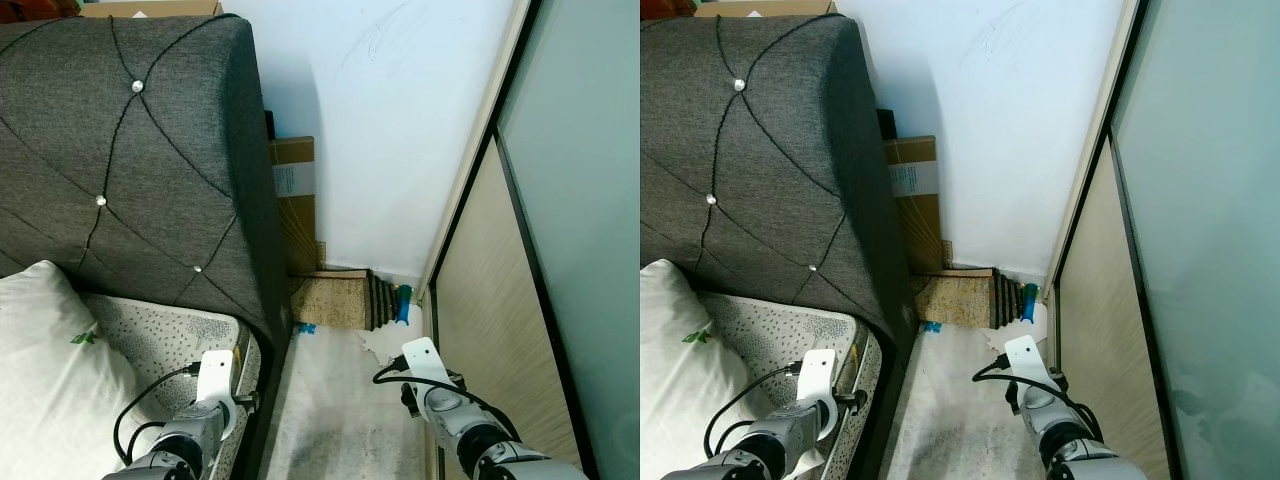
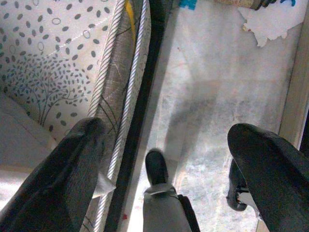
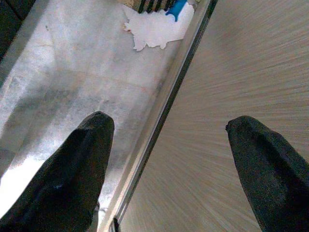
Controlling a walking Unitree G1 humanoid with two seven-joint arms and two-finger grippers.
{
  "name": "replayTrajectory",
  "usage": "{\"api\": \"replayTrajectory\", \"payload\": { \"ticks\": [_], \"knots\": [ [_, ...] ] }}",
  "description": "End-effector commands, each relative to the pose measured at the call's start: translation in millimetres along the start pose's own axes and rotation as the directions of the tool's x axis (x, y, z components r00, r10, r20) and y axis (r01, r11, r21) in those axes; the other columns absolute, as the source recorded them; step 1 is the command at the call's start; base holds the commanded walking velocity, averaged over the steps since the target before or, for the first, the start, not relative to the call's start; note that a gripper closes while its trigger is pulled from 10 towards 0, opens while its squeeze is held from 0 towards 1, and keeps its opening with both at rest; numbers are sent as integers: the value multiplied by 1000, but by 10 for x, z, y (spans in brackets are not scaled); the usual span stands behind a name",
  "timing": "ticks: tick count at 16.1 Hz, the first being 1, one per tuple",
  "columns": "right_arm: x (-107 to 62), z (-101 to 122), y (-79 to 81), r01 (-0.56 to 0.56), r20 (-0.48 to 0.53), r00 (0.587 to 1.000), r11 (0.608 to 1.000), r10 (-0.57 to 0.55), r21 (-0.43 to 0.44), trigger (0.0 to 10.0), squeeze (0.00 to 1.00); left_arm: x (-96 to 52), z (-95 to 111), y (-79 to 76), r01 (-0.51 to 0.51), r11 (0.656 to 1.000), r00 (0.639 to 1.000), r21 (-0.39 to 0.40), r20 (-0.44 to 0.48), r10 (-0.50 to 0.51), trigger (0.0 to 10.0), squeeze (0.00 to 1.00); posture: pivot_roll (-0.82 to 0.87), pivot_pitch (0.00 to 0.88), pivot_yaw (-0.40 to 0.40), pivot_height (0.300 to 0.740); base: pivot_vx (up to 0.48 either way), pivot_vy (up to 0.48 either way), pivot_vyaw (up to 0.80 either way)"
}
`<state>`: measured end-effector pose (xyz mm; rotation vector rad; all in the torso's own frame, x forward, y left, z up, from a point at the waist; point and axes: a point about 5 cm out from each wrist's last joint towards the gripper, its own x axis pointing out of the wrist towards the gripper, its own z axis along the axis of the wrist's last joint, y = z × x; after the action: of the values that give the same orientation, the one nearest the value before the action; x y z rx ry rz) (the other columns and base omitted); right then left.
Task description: Clean up the room
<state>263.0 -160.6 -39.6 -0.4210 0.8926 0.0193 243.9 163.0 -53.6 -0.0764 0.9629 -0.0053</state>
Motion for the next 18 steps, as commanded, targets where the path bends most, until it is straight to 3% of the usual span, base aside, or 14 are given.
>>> {"api": "replayTrajectory", "payload": {
  "ticks": [1, 6, 8, 10, 12, 14, 16, 18],
  "knots": [
    [-197, 1048, 375, -276, 330, 926, 924, 182, 265, 10000, 0, -121, 949, 12, 106, 912, 917, -396, 394, 64, 10000, 0, 51, 0, -22, 740, 0, 0, 0],
    [-186, 1020, 363, -259, 317, 932, 933, 174, 248, 10000, 0, -133, 990, 12, 127, 909, 907, -398, 417, 56, 10000, 0, 55, 0, -24, 740, 0, 0, 0],
    [-183, 841, 537, -309, 241, 934, 935, 264, 176, 10000, 0, -62, 796, -203, 83, 969, 959, -232, 284, -15, 10000, 0, 44, 0, -17, 740, 0, 0, 0],
    [-185, 813, 567, -311, 229, 936, 933, 268, 178, 10000, 0, -59, 789, -250, 103, 969, 960, -223, 277, -39, 10000, 0, 44, 0, -17, 740, 0, 0, 0],
    [-178, 811, 544, -290, 229, 941, 941, 248, 176, 10000, 0, -63, 810, -275, 112, 981, 954, -160, 292, -62, 10000, 0, 43, 0, -17, 740, 0, 0, 0],
    [-179, 831, 533, -295, 239, 939, 937, 247, 189, 10000, 0, -57, 785, -261, 103, 976, 961, -191, 272, -49, 10000, 0, 45, 0, -15, 740, 0, 0, 0],
    [-177, 871, 484, -276, 262, 939, 943, 223, 187, 10000, 0, -57, 785, -265, 102, 980, 961, -174, 272, -51, 10000, 0, 45, 0, -13, 740, 0, 0, 0],
    [-182, 960, 412, -274, 303, 932, 932, 197, 237, 10000, 0, -104, 970, -226, 127, 972, 931, -198, 362, -48, 10000, 0, 42, 0, -13, 740, 0, 0, 0]
  ]
}}
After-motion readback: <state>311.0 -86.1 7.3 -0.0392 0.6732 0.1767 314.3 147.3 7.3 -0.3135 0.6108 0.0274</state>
